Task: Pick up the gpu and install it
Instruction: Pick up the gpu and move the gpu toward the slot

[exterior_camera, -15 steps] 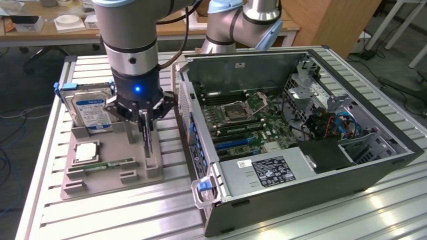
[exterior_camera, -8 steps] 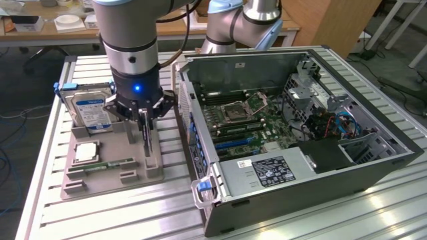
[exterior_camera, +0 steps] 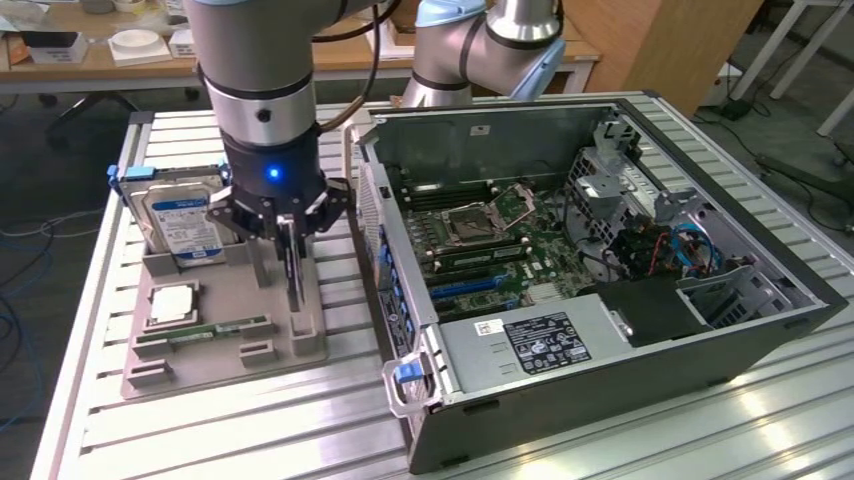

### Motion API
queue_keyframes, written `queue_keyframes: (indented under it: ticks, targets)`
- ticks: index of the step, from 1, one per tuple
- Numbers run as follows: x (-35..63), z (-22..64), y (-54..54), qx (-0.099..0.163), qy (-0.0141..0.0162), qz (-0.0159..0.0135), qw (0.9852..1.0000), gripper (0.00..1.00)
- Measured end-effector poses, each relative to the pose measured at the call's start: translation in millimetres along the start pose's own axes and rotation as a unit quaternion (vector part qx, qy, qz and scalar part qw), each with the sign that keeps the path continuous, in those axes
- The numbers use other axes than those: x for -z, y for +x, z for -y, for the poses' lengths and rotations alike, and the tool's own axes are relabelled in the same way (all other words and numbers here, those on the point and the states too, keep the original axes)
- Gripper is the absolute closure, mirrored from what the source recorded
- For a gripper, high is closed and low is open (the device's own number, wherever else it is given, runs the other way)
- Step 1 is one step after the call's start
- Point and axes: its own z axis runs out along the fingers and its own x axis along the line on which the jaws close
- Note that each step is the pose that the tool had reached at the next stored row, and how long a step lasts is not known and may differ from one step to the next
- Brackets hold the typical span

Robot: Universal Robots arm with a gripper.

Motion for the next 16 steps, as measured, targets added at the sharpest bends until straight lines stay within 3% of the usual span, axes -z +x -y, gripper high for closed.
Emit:
queue_keyframes:
  ticks: [5, 16]
  targets:
    - [13.8, -1.3, 0.1, 0.0, -0.0005, 0.0, 1.0, 0.73]
    - [62.0, -5.9, 0.2, 0.0, -0.0013, 0.0, 1.0, 0.73]
